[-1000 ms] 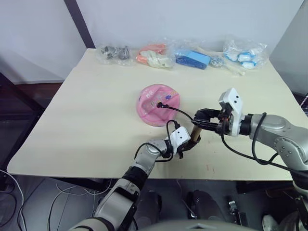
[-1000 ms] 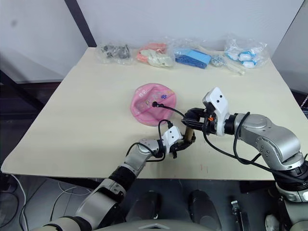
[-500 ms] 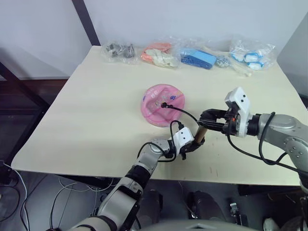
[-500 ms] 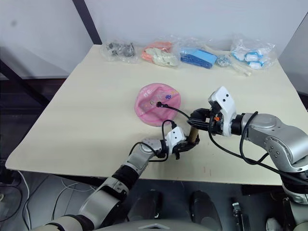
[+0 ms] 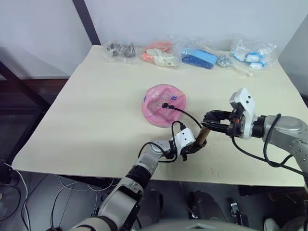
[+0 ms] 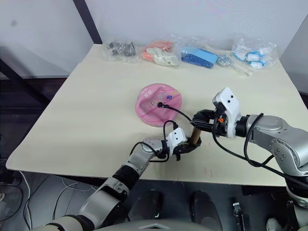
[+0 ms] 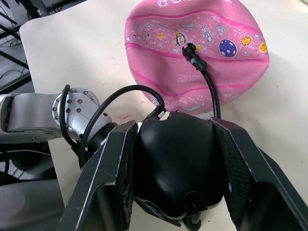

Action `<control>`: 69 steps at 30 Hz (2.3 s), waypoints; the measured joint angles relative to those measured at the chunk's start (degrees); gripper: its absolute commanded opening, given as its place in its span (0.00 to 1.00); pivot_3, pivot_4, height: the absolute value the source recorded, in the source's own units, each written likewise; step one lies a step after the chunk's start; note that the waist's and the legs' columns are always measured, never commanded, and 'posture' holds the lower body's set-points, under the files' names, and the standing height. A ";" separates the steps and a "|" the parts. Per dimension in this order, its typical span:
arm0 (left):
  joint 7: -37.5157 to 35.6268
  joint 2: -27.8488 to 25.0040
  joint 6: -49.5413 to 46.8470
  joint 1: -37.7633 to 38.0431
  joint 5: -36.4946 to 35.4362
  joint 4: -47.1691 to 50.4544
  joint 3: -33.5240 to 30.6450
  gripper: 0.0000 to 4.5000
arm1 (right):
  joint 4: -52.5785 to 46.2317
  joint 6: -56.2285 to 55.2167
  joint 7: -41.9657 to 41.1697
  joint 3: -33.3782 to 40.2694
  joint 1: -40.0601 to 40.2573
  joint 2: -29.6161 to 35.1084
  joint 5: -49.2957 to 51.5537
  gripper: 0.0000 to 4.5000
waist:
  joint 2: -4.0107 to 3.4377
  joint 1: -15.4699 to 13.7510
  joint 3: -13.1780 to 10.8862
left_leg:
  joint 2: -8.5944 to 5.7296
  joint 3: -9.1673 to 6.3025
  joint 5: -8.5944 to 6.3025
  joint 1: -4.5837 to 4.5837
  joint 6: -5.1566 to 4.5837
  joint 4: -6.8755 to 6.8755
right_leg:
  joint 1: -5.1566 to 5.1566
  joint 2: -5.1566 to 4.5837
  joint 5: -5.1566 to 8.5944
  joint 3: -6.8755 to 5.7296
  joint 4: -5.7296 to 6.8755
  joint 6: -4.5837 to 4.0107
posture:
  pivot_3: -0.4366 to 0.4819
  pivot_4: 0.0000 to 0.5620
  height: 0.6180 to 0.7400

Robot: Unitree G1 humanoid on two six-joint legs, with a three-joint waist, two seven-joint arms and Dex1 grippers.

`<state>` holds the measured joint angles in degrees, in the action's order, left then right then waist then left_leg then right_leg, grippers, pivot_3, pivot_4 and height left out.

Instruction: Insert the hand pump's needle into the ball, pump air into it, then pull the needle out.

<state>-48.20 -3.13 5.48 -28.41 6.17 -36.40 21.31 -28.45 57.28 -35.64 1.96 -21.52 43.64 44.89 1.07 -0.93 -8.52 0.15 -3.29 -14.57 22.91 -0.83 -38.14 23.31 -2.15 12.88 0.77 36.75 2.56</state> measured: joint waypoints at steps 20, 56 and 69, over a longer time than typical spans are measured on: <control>-2.25 -1.41 2.33 -2.70 0.53 -3.39 -0.28 0.24 | -0.76 0.36 0.39 1.54 0.28 0.55 1.05 0.40 | -0.11 0.16 -0.13 | -0.02 0.01 0.00 -0.02 0.00 -0.02 | -0.01 0.04 -0.01 -0.01 0.02 0.01 | 0.48 0.27 1.00; -1.72 -4.19 -0.34 -0.68 0.37 0.53 -0.05 0.24 | -0.21 -10.11 7.10 -5.09 4.54 -2.68 -0.49 0.39 | 0.06 1.72 0.20 | 0.22 0.26 -0.08 -0.42 -0.13 0.01 | -0.15 0.30 0.10 0.23 0.07 0.15 | 0.48 0.27 1.00; -2.01 -4.14 -0.26 -0.50 -0.19 2.27 0.60 0.24 | 0.61 1.25 4.52 1.57 -3.94 3.30 6.98 0.39 | -0.44 1.43 -0.29 | 0.12 -0.04 -0.08 -0.02 -0.13 0.00 | 0.10 0.12 -0.05 0.24 0.07 -0.05 | 0.48 0.27 1.00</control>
<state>-50.21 -7.27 5.22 -28.91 5.98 -34.12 21.91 -27.84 58.54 -31.12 3.53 -25.46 46.94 51.88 0.63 0.49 -8.81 0.27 -3.33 -14.65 22.89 -0.96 -38.15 23.41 -2.03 12.83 1.01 36.83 2.52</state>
